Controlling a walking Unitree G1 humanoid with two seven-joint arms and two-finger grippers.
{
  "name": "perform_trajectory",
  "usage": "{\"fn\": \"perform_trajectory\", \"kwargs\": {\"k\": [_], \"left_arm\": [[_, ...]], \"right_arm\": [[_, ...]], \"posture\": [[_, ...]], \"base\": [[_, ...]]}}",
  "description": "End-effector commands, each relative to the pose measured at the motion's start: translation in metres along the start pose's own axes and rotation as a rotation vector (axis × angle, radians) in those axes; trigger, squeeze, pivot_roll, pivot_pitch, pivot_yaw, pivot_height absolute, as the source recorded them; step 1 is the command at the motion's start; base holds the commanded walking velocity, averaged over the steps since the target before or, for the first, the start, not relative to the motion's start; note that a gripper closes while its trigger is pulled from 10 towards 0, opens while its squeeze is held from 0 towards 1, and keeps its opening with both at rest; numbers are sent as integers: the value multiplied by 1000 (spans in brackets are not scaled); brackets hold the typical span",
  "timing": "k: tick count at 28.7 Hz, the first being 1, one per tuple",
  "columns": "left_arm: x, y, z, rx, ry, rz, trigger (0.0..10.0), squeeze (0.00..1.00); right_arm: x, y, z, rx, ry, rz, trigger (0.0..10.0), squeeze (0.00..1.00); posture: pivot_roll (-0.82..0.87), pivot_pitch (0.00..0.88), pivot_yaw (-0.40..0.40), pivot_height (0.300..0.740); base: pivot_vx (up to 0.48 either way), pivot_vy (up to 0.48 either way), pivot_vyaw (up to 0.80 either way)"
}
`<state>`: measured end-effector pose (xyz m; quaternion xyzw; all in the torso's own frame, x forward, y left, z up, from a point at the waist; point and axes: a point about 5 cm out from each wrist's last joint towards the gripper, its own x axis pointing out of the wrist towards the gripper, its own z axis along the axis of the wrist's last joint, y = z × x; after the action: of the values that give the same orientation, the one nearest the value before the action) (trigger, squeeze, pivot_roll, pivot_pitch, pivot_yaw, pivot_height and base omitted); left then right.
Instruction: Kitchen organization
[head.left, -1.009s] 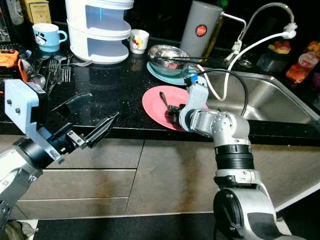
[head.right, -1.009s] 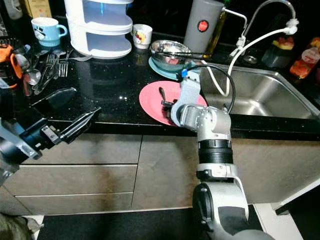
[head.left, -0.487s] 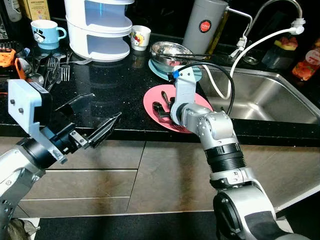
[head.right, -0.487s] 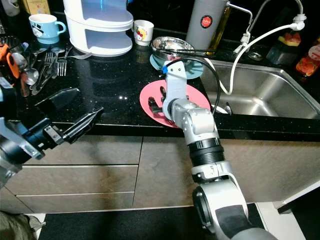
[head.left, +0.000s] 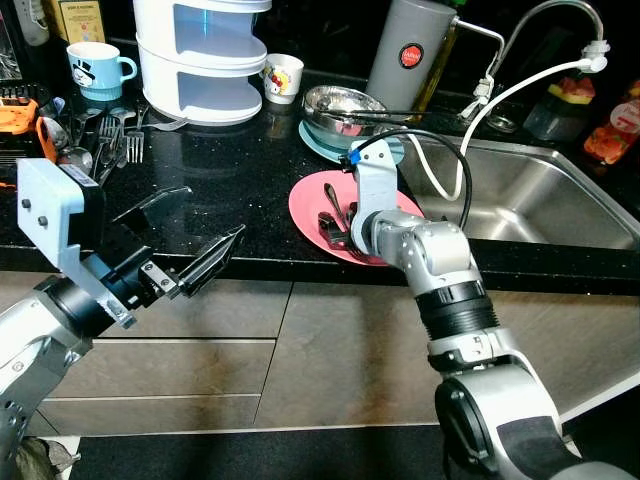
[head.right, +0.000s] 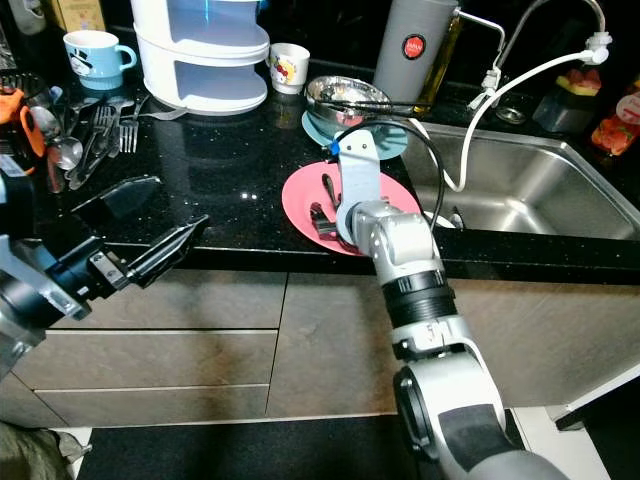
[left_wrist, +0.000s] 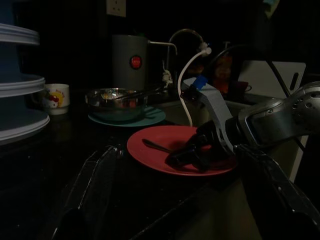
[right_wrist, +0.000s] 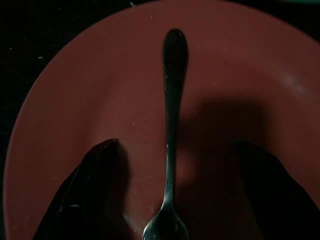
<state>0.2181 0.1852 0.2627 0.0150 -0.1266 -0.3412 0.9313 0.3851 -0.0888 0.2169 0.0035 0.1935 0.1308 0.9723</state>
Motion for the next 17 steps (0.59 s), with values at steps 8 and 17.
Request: {"fn": "perform_trajectory", "kwargs": {"k": [8,17], "left_arm": [[0,-6,-1,-14,-2,-20,10000,0],[0,-7,-1,-15,-3,-21,10000,0]], "right_arm": [[5,-7,-36,79,204,35,0,0],[4,-14,-38,108,225,30,0,0]], "posture": [[132,0,-170,740],[129,0,-169,740]], "base": [[0,0,0],[0,0,0]]}}
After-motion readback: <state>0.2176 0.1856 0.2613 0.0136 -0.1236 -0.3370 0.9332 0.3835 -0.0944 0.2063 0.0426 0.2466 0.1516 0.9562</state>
